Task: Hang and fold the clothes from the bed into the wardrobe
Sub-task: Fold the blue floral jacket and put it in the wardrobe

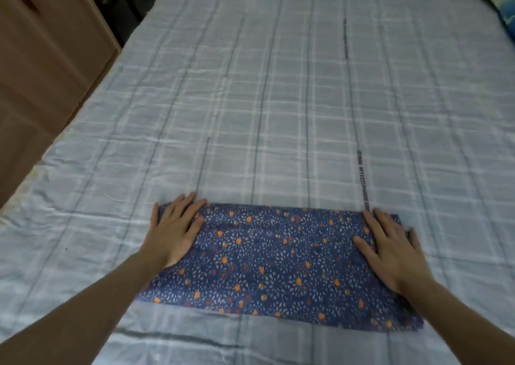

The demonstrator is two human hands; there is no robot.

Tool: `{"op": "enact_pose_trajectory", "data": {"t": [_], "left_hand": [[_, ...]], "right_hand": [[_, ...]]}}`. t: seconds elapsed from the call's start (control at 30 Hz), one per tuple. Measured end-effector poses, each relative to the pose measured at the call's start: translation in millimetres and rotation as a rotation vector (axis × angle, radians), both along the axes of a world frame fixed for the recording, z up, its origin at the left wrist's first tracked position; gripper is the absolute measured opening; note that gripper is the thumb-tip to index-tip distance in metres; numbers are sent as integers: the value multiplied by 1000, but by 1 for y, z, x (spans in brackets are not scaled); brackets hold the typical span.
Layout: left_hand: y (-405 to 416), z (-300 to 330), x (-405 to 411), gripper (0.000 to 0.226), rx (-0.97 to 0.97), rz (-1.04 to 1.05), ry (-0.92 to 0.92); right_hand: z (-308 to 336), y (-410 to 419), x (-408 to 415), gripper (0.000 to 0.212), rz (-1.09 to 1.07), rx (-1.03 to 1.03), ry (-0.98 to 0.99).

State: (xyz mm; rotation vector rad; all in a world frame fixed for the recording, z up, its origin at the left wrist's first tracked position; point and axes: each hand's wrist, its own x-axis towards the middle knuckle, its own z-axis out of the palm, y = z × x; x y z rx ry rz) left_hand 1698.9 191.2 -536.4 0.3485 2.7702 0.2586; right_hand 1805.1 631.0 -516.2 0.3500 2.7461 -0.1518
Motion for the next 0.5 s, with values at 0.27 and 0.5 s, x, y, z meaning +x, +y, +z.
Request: {"op": "enact_pose_trajectory", "data": {"t": [0.27, 0.5], "left_hand": [[101, 53, -33, 69, 262, -340, -138], [171, 52, -49, 63, 74, -307, -539]], "right_hand": [[29, -84, 40, 63, -11, -138, 320], [11, -88, 55, 72, 52, -177, -35]]}}
